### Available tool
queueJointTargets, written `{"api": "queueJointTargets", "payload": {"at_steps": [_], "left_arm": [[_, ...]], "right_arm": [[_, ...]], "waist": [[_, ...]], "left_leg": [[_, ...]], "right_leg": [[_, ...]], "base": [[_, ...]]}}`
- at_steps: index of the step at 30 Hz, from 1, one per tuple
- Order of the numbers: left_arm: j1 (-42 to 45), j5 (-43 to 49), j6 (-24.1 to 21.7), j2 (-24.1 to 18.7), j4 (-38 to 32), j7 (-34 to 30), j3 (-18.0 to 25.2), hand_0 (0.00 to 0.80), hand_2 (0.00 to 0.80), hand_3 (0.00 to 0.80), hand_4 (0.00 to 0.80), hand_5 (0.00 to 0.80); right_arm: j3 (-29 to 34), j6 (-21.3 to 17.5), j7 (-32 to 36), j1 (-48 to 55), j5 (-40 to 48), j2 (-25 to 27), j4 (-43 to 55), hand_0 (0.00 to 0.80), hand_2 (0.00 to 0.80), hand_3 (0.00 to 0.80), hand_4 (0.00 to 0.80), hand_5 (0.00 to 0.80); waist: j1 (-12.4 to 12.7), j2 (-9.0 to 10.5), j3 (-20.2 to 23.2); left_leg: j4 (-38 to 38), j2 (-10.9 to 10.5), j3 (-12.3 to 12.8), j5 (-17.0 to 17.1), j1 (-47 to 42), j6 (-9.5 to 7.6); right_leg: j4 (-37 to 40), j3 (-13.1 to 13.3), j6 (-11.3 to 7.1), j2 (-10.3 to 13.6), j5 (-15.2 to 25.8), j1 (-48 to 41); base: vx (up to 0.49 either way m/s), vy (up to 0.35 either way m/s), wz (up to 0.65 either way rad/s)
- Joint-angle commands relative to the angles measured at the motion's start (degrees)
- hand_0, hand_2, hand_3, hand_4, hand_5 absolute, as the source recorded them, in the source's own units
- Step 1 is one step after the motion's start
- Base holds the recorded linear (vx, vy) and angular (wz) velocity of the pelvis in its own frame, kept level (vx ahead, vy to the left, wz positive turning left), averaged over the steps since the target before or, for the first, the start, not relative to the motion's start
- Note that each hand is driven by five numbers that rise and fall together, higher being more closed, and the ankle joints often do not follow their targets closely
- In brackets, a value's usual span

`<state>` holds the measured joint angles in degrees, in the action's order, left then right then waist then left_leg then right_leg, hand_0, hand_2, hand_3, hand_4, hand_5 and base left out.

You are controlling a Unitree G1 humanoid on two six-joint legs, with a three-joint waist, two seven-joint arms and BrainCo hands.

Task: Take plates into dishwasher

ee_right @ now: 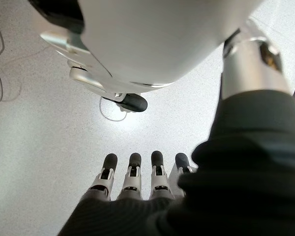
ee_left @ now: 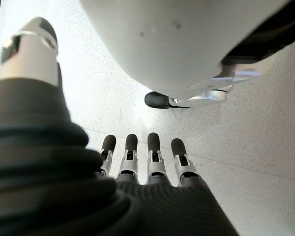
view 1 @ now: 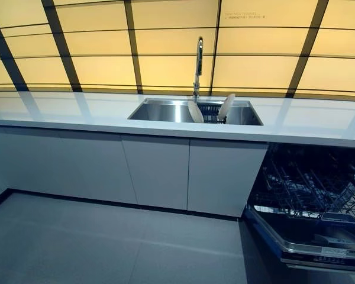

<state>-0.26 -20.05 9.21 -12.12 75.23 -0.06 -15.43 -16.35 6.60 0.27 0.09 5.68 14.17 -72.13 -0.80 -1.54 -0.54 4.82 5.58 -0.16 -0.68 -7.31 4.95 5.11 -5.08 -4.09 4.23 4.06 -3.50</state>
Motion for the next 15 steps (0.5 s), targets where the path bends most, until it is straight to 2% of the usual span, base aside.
{"api": "queueJointTargets", "payload": {"at_steps": [1,7,15], "left_arm": [[-4.1,-1.4,-0.4,0.6,2.2,0.4,2.2,0.000,0.000,0.000,0.000,0.000],[-4.8,-1.7,0.2,0.6,1.8,-0.7,1.6,0.000,0.000,0.000,0.000,0.000],[-4.1,0.8,-1.5,1.0,2.1,-0.6,1.0,0.000,0.000,0.000,0.000,0.000]], "right_arm": [[-1.8,1.5,-0.8,-3.2,-2.2,-1.2,-2.3,0.000,0.000,0.000,0.000,0.000],[-2.9,3.0,-0.9,-4.1,-3.4,-1.0,-2.2,0.000,0.000,0.000,0.000,0.000],[-3.5,4.5,-0.3,-4.1,-3.8,-1.8,-2.8,0.000,0.000,0.000,0.000,0.000]], "waist": [[-1.5,3.18,-1.7],[-1.4,3.09,-2.2],[-0.8,3.17,-2.3]], "left_leg": [[-0.3,-7.5,1.0,0.5,1.6,-6.53],[-0.2,-7.5,1.2,0.5,1.5,-6.60],[0.2,-7.6,0.7,0.8,1.5,-6.69]], "right_leg": [[-1.9,2.9,0.76,-3.4,-1.5,-0.9],[-2.1,3.0,0.71,-3.3,-1.4,-0.8],[-2.1,2.4,0.54,-3.1,-1.3,-0.9]], "base": [[0.000,0.000,0.00],[-0.031,0.011,0.00],[0.000,0.000,0.00]]}}
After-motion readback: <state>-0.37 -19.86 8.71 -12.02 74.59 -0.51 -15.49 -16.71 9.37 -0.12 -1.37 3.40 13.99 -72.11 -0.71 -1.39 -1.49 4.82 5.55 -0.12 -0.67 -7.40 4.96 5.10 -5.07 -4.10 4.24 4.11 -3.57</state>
